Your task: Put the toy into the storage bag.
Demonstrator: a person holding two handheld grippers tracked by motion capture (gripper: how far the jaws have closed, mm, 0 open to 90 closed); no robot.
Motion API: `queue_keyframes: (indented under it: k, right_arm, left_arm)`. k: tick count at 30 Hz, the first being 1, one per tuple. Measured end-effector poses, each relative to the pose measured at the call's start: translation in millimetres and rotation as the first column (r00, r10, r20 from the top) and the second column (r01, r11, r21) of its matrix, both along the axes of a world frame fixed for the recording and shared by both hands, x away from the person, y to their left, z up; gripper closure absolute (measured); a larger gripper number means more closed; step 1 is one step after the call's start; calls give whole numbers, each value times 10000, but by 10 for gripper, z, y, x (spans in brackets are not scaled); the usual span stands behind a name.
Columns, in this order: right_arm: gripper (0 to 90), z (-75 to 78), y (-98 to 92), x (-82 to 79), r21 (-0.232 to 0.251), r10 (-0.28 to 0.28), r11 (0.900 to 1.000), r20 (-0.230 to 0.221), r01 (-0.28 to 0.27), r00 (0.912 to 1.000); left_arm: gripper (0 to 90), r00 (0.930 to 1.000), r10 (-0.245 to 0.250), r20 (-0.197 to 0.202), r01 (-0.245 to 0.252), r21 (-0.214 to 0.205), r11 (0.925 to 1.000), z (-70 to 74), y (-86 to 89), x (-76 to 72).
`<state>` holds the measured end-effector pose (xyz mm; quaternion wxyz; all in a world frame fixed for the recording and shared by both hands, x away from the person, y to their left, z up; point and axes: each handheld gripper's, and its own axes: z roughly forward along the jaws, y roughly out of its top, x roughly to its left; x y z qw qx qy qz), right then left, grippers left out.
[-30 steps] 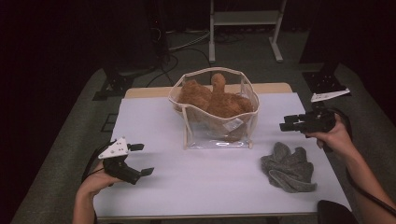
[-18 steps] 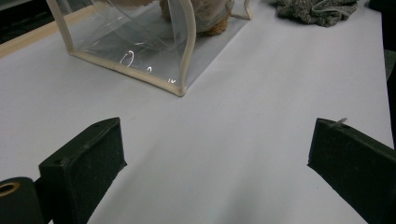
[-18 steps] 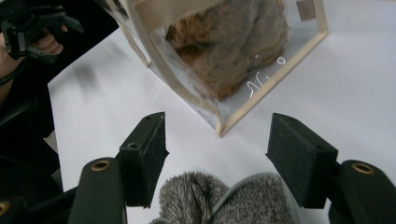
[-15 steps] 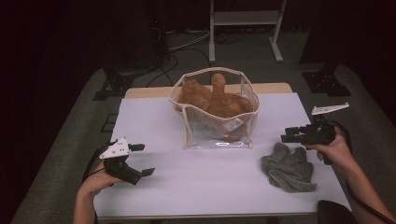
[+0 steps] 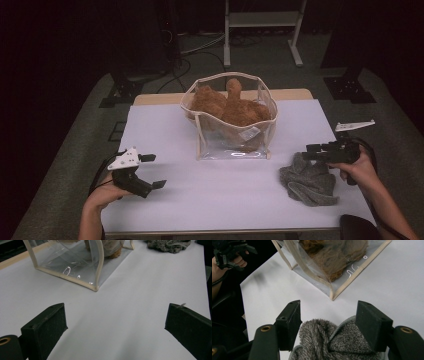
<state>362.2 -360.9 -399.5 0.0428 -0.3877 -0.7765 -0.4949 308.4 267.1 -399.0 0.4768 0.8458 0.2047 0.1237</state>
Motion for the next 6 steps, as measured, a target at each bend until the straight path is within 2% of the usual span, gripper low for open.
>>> queue_keyframes:
  k: [6]
  right_arm:
    - [357, -56, 18, -31, 32, 35, 10000, -72, -35, 10000]
  left_arm:
    - [29, 10000, -11, -20, 11, 83, 10000, -12, -2, 11]
